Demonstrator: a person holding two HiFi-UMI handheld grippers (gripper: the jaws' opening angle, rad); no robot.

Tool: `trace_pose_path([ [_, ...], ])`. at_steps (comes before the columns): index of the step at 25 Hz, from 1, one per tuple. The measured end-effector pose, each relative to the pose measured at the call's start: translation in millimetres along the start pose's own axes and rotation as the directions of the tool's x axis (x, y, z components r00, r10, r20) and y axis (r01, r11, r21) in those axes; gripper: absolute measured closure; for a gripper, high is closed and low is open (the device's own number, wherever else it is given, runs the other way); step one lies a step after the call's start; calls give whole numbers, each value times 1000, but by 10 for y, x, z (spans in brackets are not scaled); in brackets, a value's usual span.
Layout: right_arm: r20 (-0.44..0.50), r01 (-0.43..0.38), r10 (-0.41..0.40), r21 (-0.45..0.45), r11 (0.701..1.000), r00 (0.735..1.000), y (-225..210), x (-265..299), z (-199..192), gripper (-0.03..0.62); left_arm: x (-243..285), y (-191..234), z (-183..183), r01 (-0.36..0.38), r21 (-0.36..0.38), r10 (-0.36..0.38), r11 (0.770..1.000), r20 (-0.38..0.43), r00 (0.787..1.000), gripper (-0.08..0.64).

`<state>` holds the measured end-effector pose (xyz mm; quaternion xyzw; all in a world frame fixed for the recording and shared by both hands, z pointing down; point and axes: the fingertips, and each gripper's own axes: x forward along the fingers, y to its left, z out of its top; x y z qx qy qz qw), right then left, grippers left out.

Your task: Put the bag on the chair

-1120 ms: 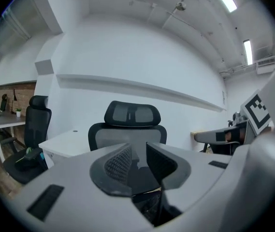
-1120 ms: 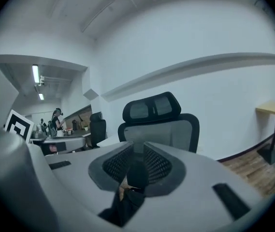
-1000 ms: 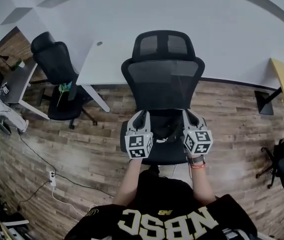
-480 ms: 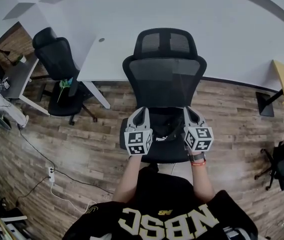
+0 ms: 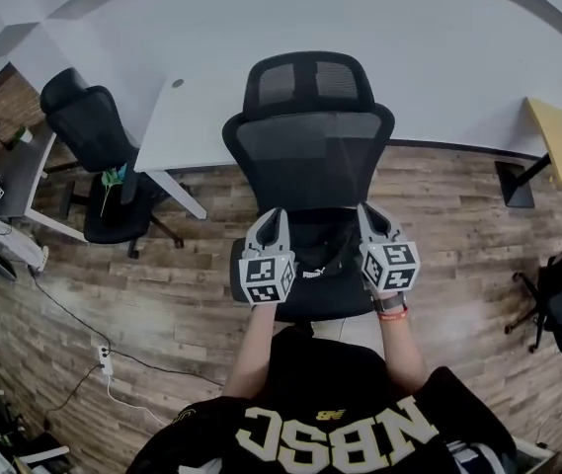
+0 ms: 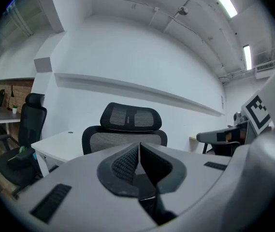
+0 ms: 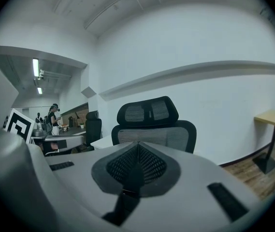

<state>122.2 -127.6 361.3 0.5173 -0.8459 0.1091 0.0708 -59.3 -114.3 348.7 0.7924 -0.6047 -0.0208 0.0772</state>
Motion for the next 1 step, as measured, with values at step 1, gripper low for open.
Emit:
trace_pose_path([
  [1, -1, 0, 0, -2, 1000, 1000, -8, 32, 7, 581, 35, 22, -10, 0, -2, 0, 1000, -1, 1000, 535],
])
